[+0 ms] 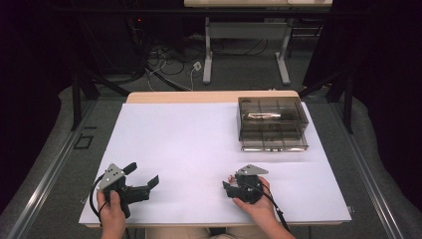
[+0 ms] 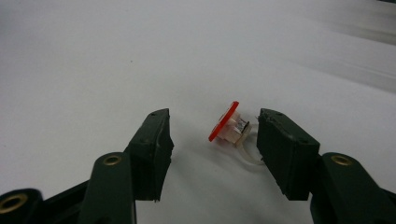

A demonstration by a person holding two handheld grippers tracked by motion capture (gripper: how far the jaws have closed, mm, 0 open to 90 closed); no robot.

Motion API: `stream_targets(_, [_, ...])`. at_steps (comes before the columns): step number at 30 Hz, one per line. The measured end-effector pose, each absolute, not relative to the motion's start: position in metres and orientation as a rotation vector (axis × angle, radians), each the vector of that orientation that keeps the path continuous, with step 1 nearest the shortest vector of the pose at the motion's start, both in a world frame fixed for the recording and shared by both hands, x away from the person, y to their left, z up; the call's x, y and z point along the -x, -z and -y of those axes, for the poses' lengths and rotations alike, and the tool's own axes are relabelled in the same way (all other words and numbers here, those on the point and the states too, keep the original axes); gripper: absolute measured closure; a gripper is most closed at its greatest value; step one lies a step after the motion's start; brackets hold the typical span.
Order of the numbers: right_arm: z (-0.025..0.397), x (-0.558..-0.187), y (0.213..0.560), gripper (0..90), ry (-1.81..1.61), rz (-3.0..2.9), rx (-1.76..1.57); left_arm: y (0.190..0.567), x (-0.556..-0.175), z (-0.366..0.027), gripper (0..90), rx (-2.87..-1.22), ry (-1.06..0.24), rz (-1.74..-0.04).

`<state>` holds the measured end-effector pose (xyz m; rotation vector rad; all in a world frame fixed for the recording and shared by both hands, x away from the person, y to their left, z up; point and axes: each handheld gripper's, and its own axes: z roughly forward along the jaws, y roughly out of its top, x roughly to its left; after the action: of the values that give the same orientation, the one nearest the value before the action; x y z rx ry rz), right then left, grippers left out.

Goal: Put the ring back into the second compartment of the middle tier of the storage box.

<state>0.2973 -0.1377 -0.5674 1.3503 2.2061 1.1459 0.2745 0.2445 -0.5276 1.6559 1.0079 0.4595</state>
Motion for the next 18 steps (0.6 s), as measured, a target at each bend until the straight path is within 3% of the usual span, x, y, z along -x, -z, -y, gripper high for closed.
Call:
stream_targets(6, [0.132,-0.2966,0.5662,55.7,-1.048,-2.186,-1.326,0.5277,-0.2747,-0.2442,0.0,-1.654,-0.456,-1.009])
stream_targets(18, [0.1326,-0.3005,0.5654,68.0,-1.015,-2.175,-1.309,0.5281,-0.2756,-0.2434,0.0,-1.656,-0.454,-1.011])
